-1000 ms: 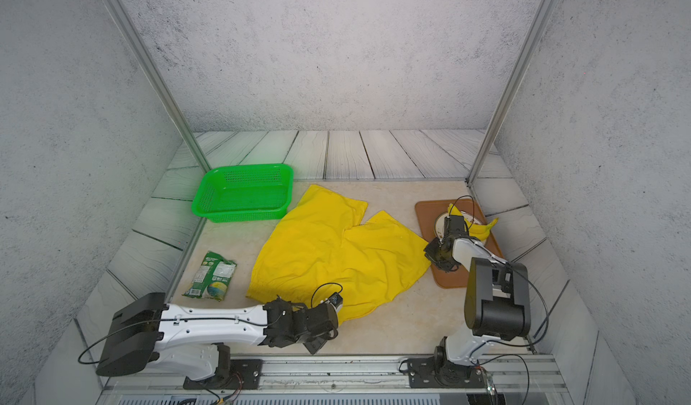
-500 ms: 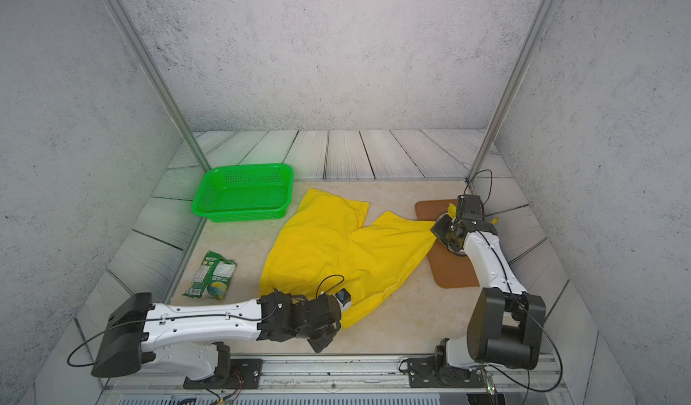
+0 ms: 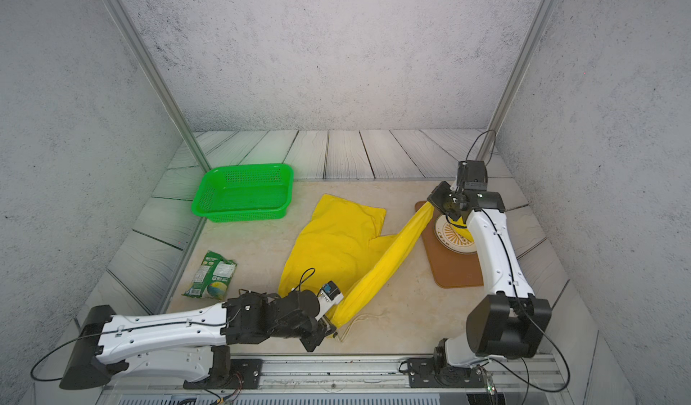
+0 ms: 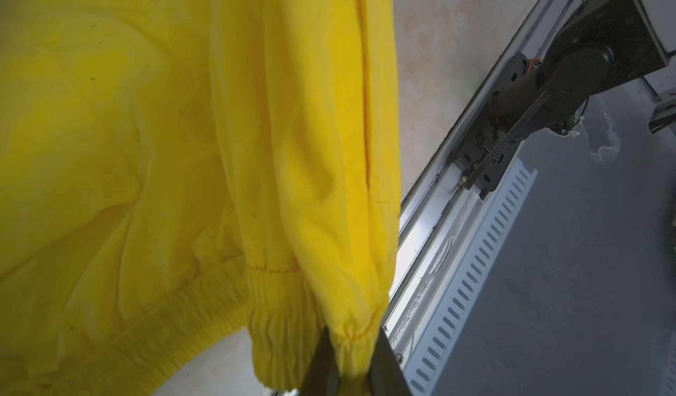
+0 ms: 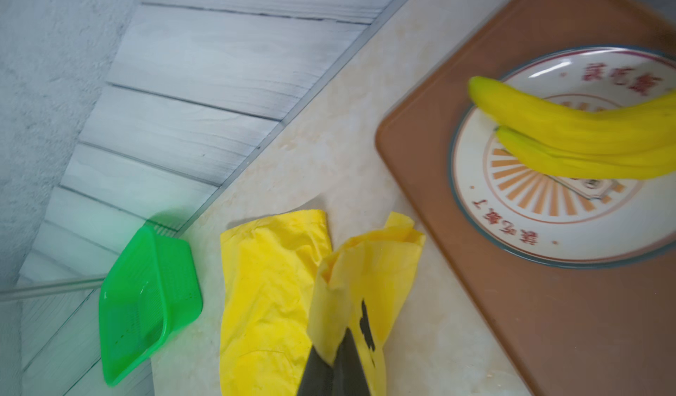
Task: Roll up the shorts
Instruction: Fold the shorts at the center of the board.
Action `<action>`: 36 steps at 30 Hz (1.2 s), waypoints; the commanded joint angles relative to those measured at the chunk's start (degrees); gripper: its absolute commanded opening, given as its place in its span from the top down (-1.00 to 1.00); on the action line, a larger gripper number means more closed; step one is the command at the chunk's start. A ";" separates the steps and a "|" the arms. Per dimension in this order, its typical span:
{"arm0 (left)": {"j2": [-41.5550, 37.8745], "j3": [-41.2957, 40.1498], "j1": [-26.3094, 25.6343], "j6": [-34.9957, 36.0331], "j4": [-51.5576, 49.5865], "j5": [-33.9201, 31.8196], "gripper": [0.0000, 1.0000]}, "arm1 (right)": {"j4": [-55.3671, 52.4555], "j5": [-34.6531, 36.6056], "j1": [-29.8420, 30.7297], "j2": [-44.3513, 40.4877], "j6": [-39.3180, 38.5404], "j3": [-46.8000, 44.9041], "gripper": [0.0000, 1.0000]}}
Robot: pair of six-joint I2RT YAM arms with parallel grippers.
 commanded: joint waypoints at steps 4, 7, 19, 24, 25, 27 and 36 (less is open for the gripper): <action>-15.41 -10.83 1.77 -15.98 -6.45 -8.56 1.00 | -4.01 5.34 9.86 12.58 -1.57 18.11 1.00; -21.63 -14.27 4.78 -21.59 -10.29 -10.59 1.00 | -6.50 6.70 13.11 20.00 -1.34 26.71 1.00; -25.59 -18.00 22.05 -27.58 -17.42 -10.92 1.00 | -11.29 6.65 19.56 40.32 -1.38 47.97 1.00; -22.50 -16.08 25.01 -26.28 -16.92 -9.57 1.00 | -10.52 6.58 20.09 39.74 -1.13 49.66 1.00; -22.47 -15.13 25.00 -25.74 -17.17 -9.57 1.00 | -9.92 6.38 20.09 38.84 -1.11 49.36 1.00; -23.10 -13.17 24.97 -24.16 -17.50 -9.43 1.00 | -8.97 6.62 19.98 37.12 -1.01 49.05 1.00; -15.09 -3.61 24.01 -12.22 -9.63 9.17 1.00 | -10.63 11.50 18.55 29.89 -3.37 44.61 1.00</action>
